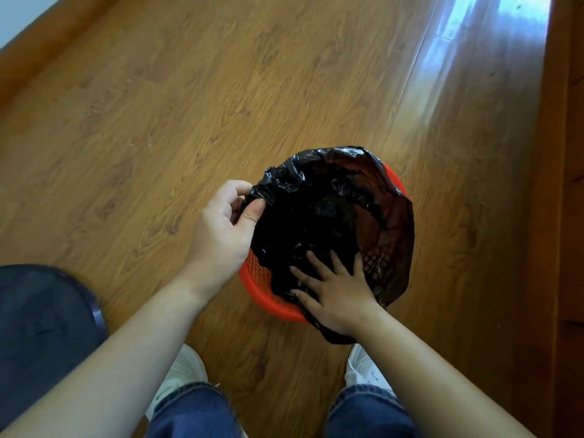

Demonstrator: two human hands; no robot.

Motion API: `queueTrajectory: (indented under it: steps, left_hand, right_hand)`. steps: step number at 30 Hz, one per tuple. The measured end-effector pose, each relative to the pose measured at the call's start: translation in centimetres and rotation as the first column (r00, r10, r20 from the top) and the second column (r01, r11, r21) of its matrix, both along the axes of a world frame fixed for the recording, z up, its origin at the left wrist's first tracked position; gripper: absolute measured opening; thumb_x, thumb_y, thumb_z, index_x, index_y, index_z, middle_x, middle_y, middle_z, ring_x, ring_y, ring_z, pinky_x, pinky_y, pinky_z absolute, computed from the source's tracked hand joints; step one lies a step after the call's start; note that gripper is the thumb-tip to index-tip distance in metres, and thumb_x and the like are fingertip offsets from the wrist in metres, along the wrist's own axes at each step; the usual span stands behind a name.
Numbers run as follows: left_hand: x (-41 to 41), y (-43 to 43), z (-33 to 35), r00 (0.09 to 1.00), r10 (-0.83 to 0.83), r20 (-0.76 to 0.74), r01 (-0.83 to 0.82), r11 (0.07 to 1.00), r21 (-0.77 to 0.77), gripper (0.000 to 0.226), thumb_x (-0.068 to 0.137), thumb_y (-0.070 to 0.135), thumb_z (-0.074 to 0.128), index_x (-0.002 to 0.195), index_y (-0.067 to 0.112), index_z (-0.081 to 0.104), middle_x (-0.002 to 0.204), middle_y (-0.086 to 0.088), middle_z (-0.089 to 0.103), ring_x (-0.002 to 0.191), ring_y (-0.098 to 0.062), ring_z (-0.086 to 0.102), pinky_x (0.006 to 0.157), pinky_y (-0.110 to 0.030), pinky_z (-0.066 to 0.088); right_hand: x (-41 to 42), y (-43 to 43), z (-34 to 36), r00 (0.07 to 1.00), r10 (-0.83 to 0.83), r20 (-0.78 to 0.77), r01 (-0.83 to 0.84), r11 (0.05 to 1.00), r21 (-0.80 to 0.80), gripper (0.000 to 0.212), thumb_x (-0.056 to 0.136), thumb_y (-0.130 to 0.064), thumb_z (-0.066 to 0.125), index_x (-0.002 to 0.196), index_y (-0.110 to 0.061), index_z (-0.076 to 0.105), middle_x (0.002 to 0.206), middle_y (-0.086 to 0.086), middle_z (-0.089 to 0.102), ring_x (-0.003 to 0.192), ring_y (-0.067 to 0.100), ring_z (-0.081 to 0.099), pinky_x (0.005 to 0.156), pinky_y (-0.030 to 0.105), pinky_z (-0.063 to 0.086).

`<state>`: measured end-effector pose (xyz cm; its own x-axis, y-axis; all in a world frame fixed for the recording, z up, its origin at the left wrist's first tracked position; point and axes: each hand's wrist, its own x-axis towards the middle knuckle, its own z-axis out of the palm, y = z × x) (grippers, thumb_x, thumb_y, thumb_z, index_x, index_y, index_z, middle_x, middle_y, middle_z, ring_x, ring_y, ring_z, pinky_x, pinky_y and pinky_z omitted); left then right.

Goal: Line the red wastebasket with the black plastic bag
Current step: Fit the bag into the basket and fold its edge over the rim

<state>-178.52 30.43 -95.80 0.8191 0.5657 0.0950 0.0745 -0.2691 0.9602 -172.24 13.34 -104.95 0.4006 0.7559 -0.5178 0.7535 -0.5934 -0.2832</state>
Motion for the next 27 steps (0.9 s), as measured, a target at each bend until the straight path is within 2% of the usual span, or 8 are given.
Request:
queueTrajectory:
  steps: [6, 9, 15, 20, 23, 25, 27]
  left_hand:
    - [0.3, -0.1, 0.1, 1.000, -0.010, -0.024, 0.009, 1.000, -0.030, 0.003, 0.085, 0.024, 0.054, 0.085, 0.024, 0.057, 0.071, 0.000, 0.059, 0.067, -0.013, 0.055, 0.061, -0.027, 0.046]
    - [0.3, 0.2, 0.1, 0.999, 0.021, -0.028, -0.022, 1.000, -0.022, 0.004, 0.085, 0.024, 0.054, 0.084, 0.026, 0.057, 0.072, 0.002, 0.060, 0.068, -0.010, 0.056, 0.062, -0.026, 0.047]
    - [0.4, -0.1, 0.1, 0.999, 0.036, -0.039, -0.037, 0.999, -0.035, 0.004, 0.085, 0.026, 0.053, 0.084, 0.027, 0.057, 0.076, -0.005, 0.062, 0.072, -0.017, 0.057, 0.067, -0.035, 0.048]
    - [0.3, -0.1, 0.1, 0.997, 0.038, -0.064, -0.040, 0.999, -0.025, 0.004, 0.085, 0.026, 0.053, 0.083, 0.026, 0.057, 0.073, -0.009, 0.059, 0.067, -0.014, 0.054, 0.062, -0.032, 0.047]
    - [0.5, 0.0, 0.4, 0.996, 0.050, -0.071, -0.050, 0.999, -0.005, 0.005, 0.086, 0.026, 0.053, 0.083, 0.026, 0.058, 0.072, -0.004, 0.061, 0.067, -0.015, 0.057, 0.063, -0.032, 0.048]
    - [0.6, 0.2, 0.7, 0.994, 0.074, -0.075, -0.073, 0.997, 0.014, 0.006, 0.085, 0.025, 0.053, 0.082, 0.026, 0.058, 0.072, -0.002, 0.063, 0.068, -0.016, 0.058, 0.064, -0.031, 0.048]
    - [0.8, 0.5, 1.0, 0.992, 0.075, -0.097, -0.073, 0.997, 0.019, 0.007, 0.084, 0.025, 0.053, 0.081, 0.027, 0.059, 0.075, -0.004, 0.065, 0.070, -0.019, 0.059, 0.067, -0.033, 0.048]
  right_hand:
    - [1.0, 2.6, -1.4, 1.000, 0.001, 0.022, 0.000, 0.998, -0.068, 0.056, 0.088, -0.063, 0.010, 0.140, -0.044, 0.003, 0.155, -0.005, 0.003, 0.139, 0.034, -0.003, 0.102, 0.067, -0.008]
    - [0.8, 2.6, -1.0, 1.000, -0.027, -0.002, 0.027, 0.999, -0.020, 0.059, 0.086, -0.066, 0.012, 0.140, -0.043, 0.004, 0.155, -0.006, 0.003, 0.139, 0.033, -0.004, 0.103, 0.066, -0.008]
    - [-1.7, 1.5, 1.9, 0.963, -0.163, -0.216, 0.213, 0.948, 0.238, 0.071, 0.078, -0.075, 0.010, 0.140, -0.042, 0.003, 0.154, -0.011, 0.004, 0.140, 0.022, -0.006, 0.105, 0.057, -0.014]
    - [-2.1, 3.4, 2.7, 0.890, -0.164, -0.426, 0.240, 0.962, 0.132, 0.059, 0.089, -0.060, 0.015, 0.141, -0.037, 0.001, 0.154, -0.009, 0.003, 0.140, 0.022, -0.004, 0.108, 0.056, -0.011]
    - [-1.5, 3.1, 3.4, 0.934, -0.145, -0.327, 0.223, 0.951, 0.212, 0.060, 0.089, -0.060, 0.020, 0.142, -0.031, 0.016, 0.153, -0.007, 0.015, 0.140, 0.020, -0.002, 0.108, 0.055, -0.008]
    - [-1.0, 2.0, 4.2, 0.979, -0.146, -0.139, 0.184, 0.927, 0.326, 0.064, 0.087, -0.064, 0.020, 0.138, -0.026, 0.031, 0.150, -0.005, 0.027, 0.140, 0.022, 0.005, 0.108, 0.056, -0.003]
    - [-0.1, 0.7, 4.9, 0.987, -0.125, 0.101, 0.074, 0.912, 0.404, 0.067, 0.084, -0.063, 0.022, 0.132, -0.020, 0.043, 0.144, -0.001, 0.039, 0.138, 0.027, 0.018, 0.108, 0.059, 0.004]
